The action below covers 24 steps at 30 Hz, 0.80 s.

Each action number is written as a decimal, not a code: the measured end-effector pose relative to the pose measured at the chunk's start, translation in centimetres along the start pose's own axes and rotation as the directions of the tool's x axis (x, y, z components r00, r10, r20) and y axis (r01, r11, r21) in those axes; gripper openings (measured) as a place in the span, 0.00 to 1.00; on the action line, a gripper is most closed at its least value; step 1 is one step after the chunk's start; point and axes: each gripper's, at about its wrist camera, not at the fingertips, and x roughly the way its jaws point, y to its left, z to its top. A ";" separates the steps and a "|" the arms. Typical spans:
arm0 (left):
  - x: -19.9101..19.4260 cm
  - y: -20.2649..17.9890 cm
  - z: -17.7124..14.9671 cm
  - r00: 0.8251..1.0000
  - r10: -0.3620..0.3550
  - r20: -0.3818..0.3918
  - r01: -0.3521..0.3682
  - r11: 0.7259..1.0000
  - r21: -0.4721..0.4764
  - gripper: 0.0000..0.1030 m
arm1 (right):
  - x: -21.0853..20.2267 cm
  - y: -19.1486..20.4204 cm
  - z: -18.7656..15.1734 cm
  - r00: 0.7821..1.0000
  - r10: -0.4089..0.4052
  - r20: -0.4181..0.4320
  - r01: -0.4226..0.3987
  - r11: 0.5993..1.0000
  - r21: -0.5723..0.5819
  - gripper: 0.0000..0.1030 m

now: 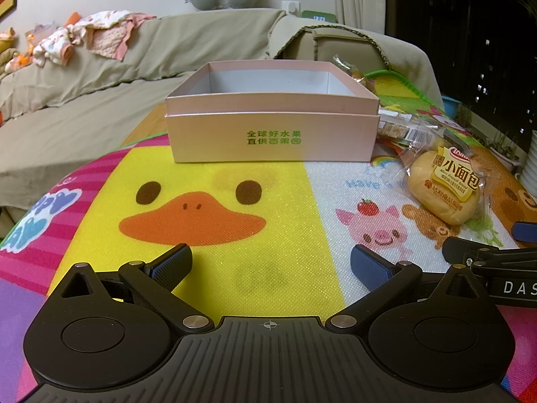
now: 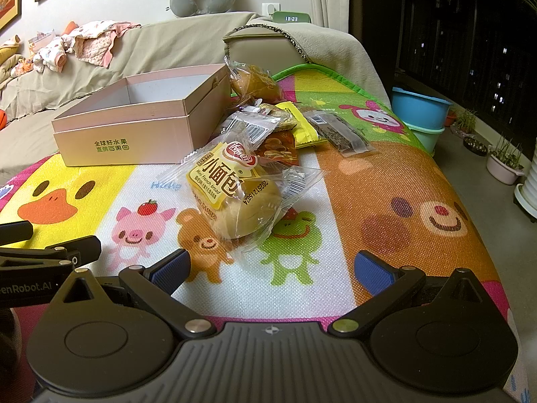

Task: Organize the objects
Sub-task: 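Move the left gripper to the pink box wall while the right gripper approaches the snacks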

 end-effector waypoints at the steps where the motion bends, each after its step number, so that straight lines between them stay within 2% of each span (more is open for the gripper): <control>1: 0.0 0.0 0.0 1.000 0.001 0.000 -0.001 1.000 0.001 1.00 | 0.0 0.0 0.0 1.000 0.000 0.000 0.000 1.000 0.000 1.00; 24: -0.1 -0.5 0.1 1.000 0.010 0.001 -0.010 1.000 -0.008 1.00 | 0.3 0.0 0.1 1.000 0.000 0.000 0.000 1.000 0.003 1.00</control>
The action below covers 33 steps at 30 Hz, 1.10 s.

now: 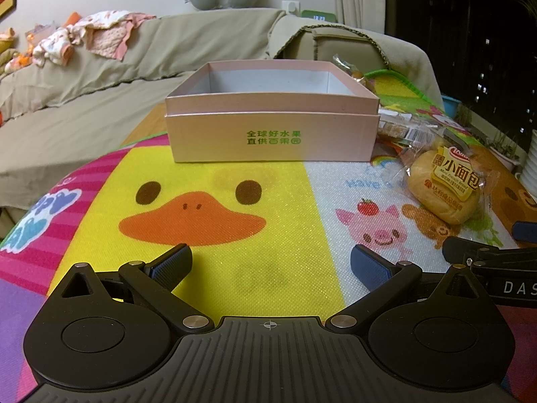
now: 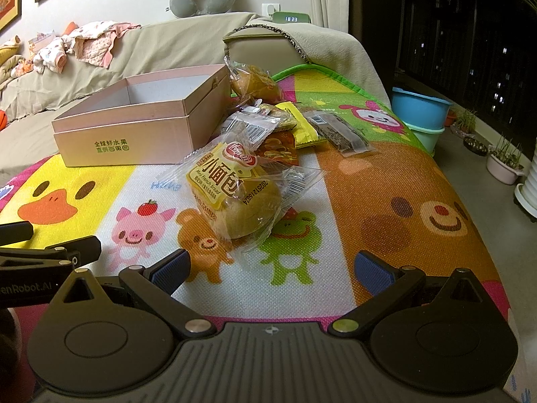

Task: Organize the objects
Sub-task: 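Move the left gripper to the pink box wall while the right gripper approaches the snacks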

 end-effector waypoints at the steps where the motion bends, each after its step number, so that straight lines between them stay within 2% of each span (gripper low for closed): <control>1: 0.0 0.1 0.0 1.000 -0.002 0.000 0.002 1.000 -0.004 1.00 | 0.1 0.0 0.0 1.000 0.001 0.001 -0.001 1.000 0.001 1.00; 14: 0.1 0.4 0.1 1.000 0.008 -0.003 -0.008 1.000 -0.025 1.00 | -0.4 -0.1 -0.2 1.000 0.003 0.003 -0.003 1.000 0.006 1.00; 20: 0.1 0.5 0.2 1.000 0.020 -0.006 -0.020 1.000 -0.019 1.00 | -0.9 1.1 -0.2 0.998 -0.055 0.018 0.055 0.997 -0.053 1.00; 22: 0.1 0.4 0.2 1.000 0.023 -0.011 -0.023 1.000 -0.019 1.00 | -1.1 0.9 -0.3 0.999 -0.046 0.006 0.046 0.998 -0.045 1.00; 23: 0.1 0.4 0.4 0.998 0.055 -0.017 -0.055 0.997 -0.058 1.00 | -1.1 0.2 -0.2 1.000 -0.021 -0.023 0.020 1.000 -0.001 1.00; 24: 0.1 0.3 0.6 0.993 0.119 -0.026 -0.121 0.982 -0.143 1.00 | -1.0 -0.6 0.1 0.999 0.010 -0.046 -0.007 0.998 0.061 1.00; 26: 0.2 0.2 1.3 0.988 0.137 -0.073 -0.147 0.976 -0.159 1.00 | -1.3 -1.5 1.0 0.993 0.052 -0.106 -0.039 0.992 0.122 1.00; 29: 0.1 0.4 2.8 0.976 0.137 -0.171 -0.170 0.967 -0.192 1.00 | -0.9 -1.4 2.5 0.965 0.075 -0.252 -0.059 0.996 0.071 1.00; 31: -0.6 0.8 3.9 0.972 0.127 -0.198 -0.169 0.962 -0.215 1.00 | -0.2 -0.9 3.4 0.939 0.066 -0.338 -0.073 0.997 -0.006 1.00; 33: -1.8 1.2 5.9 0.968 0.129 -0.213 -0.171 0.966 -0.192 1.00 | 0.1 -0.7 3.8 0.920 0.063 -0.387 -0.081 0.996 -0.030 1.00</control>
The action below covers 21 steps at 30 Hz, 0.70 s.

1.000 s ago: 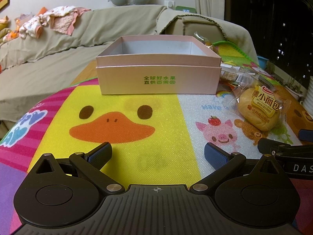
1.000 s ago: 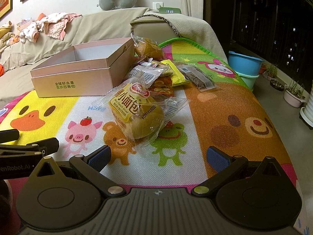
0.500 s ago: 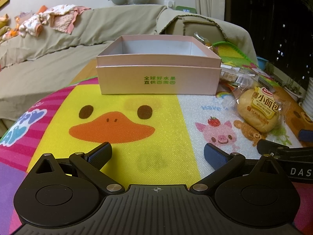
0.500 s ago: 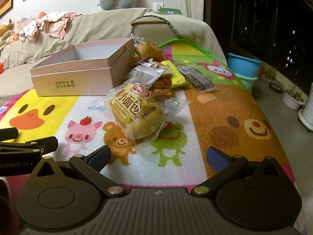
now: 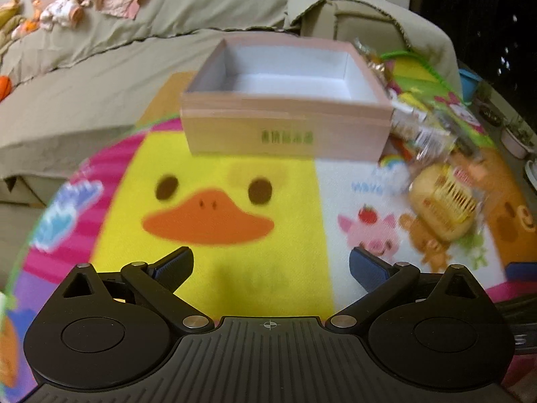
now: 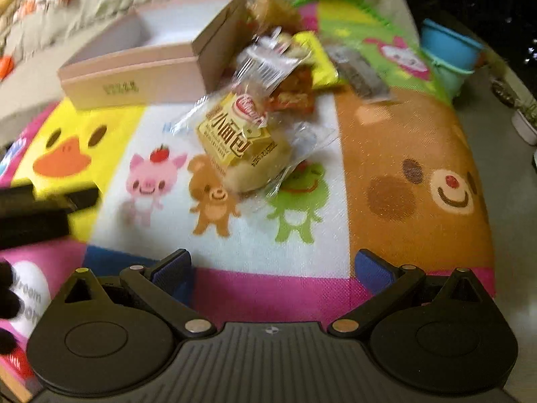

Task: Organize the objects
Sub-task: 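Move the left gripper to the pink box wall while the right gripper approaches the snacks, then grasp the yellow-wrapped bread bun with the right gripper and drop it into the box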

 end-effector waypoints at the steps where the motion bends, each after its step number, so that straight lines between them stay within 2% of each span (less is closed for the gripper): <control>1: -0.5 0.0 0.7 1.000 0.012 0.001 -0.012 1.000 0.015 1.00 | 0.1 0.0 0.4 1.000 0.001 -0.026 -0.001 1.000 -0.007 1.00; 5: -2.5 1.3 5.6 0.998 0.050 0.023 -0.051 0.998 0.048 1.00 | 0.6 0.0 1.7 0.993 0.009 -0.116 -0.012 1.000 -0.019 1.00; 7: -2.5 2.5 7.9 0.998 0.051 0.027 -0.052 0.998 0.033 1.00 | 0.6 0.0 2.2 0.990 0.014 -0.140 -0.015 1.000 -0.007 1.00; 9: -1.4 4.1 10.1 0.998 0.066 0.018 -0.066 0.998 -0.002 1.00 | 0.4 -0.3 2.9 0.987 0.057 -0.149 -0.055 0.998 0.013 1.00; 11: 0.0 5.3 11.4 0.998 0.063 0.002 -0.063 0.998 -0.026 1.00 | -1.0 -0.7 3.7 0.987 0.105 -0.123 -0.098 0.993 0.062 1.00; 13: 1.5 6.4 12.5 0.998 0.051 -0.029 -0.052 0.998 -0.037 1.00 | -3.3 -0.4 4.7 0.992 0.108 -0.062 -0.104 0.993 0.061 1.00; 17: 3.9 8.0 13.1 0.996 -0.042 -0.075 0.039 0.999 -0.029 1.00 | -7.8 1.5 7.0 0.996 0.043 0.072 -0.040 0.998 -0.044 1.00; 21: 5.0 9.6 13.3 0.995 -0.092 -0.035 0.090 0.995 -0.048 0.99 | -9.0 3.2 9.6 0.996 0.001 0.088 0.008 0.994 -0.106 1.00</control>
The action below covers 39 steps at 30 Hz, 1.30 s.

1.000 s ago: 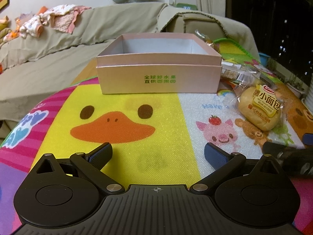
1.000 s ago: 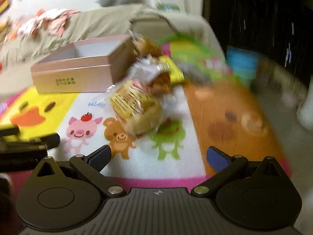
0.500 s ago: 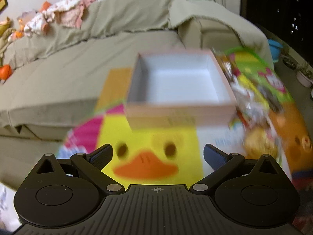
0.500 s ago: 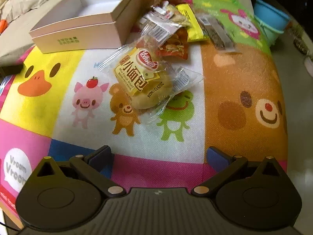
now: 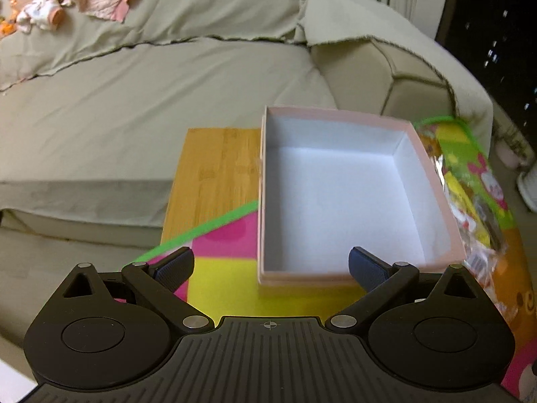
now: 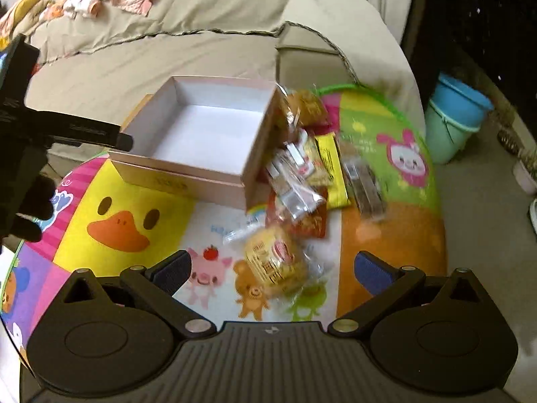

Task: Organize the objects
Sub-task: 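Grasp the yellow-wrapped bread bun with the right gripper and drop it into the box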

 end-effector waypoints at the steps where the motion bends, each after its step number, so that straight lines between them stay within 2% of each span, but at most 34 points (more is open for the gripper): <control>1: 0.4 0.4 0.1 1.000 -0.007 0.006 0.007 1.000 -0.018 0.99 | 0.0 0.4 0.5 1.000 -0.014 -0.003 0.014 1.000 -0.011 1.00; 3: 1.6 1.1 0.5 1.000 -0.018 -0.010 0.017 0.998 -0.054 0.97 | -0.1 1.3 1.0 0.999 -0.041 -0.008 0.041 0.999 -0.035 1.00; 7: 4.2 0.8 1.0 0.999 -0.008 -0.040 0.007 1.000 -0.015 0.69 | 2.1 2.9 1.0 0.999 -0.043 -0.024 0.040 0.992 -0.116 1.00; 8: 4.7 0.7 1.0 0.999 -0.014 -0.044 0.014 1.000 -0.009 0.65 | 2.9 3.1 0.8 0.999 -0.042 -0.031 0.037 0.990 -0.138 1.00; 10: 5.6 0.5 1.0 0.997 -0.036 -0.071 0.035 0.999 -0.016 0.64 | 4.7 3.0 0.4 0.999 -0.027 -0.039 0.021 0.986 -0.164 1.00; 12: 6.3 0.5 0.8 0.996 -0.023 -0.091 0.020 0.999 -0.030 0.57 | 6.9 2.3 -0.1 0.999 0.006 -0.046 -0.014 0.986 -0.164 1.00; 14: 7.3 0.3 0.6 0.996 0.008 -0.086 -0.010 1.000 -0.029 0.36 | 9.1 1.7 -0.6 0.998 0.010 -0.066 -0.021 0.987 -0.157 1.00; 16: 7.9 0.0 0.4 0.994 0.031 -0.106 -0.032 0.999 -0.014 0.19 | 10.6 1.1 -1.0 0.997 0.021 -0.076 -0.030 0.992 -0.122 1.00; 17: 7.7 -0.1 0.1 0.994 0.044 -0.101 -0.047 0.999 -0.026 0.18 | 11.1 0.9 -1.2 0.996 0.023 -0.083 -0.033 0.993 -0.110 0.98; 19: 7.4 -0.4 -0.1 0.992 0.078 -0.102 -0.082 0.996 -0.037 0.13 | 11.7 0.3 -1.5 0.992 0.044 -0.121 -0.053 0.996 -0.074 0.86; 20: 7.2 -0.6 -0.2 0.990 0.088 -0.112 -0.093 0.995 -0.041 0.12 | 11.9 0.1 -1.7 0.987 0.060 -0.149 -0.070 0.996 -0.060 0.72; 21: 7.1 -0.8 -0.2 0.988 0.097 -0.122 -0.104 0.993 -0.051 0.12 | 12.1 -0.1 -1.9 0.980 0.073 -0.185 -0.085 0.995 -0.056 0.66; 24: 6.8 -1.6 -0.1 0.982 0.115 -0.150 -0.124 0.991 -0.052 0.11 | 10.6 -0.6 -2.0 0.970 0.117 -0.213 -0.131 0.990 -0.051 0.60; 28: 6.5 -2.4 -0.1 0.974 0.121 -0.192 -0.134 0.989 -0.059 0.10 | 7.4 -1.6 -1.0 0.957 0.180 -0.229 -0.193 0.981 -0.035 0.57; 31: 6.4 -2.5 0.1 0.974 0.113 -0.195 -0.129 0.989 -0.072 0.10 | 5.1 -2.5 1.3 0.952 0.205 -0.228 -0.213 0.977 -0.011 0.56; 35: 6.9 -2.1 0.3 0.979 0.102 -0.175 -0.116 0.991 -0.068 0.09 | 1.6 -3.5 6.1 0.952 0.250 -0.178 -0.247 0.968 0.038 0.56; 36: 6.9 -2.2 0.2 0.980 0.132 -0.151 -0.157 0.972 -0.172 0.09 | 1.0 -3.5 7.5 0.950 0.264 -0.164 -0.260 0.964 0.049 0.56; 39: 7.2 -2.0 0.2 0.982 0.133 -0.133 -0.155 0.972 -0.174 0.09 | 0.1 -3.2 11.7 0.947 0.298 -0.117 -0.293 0.954 0.063 0.56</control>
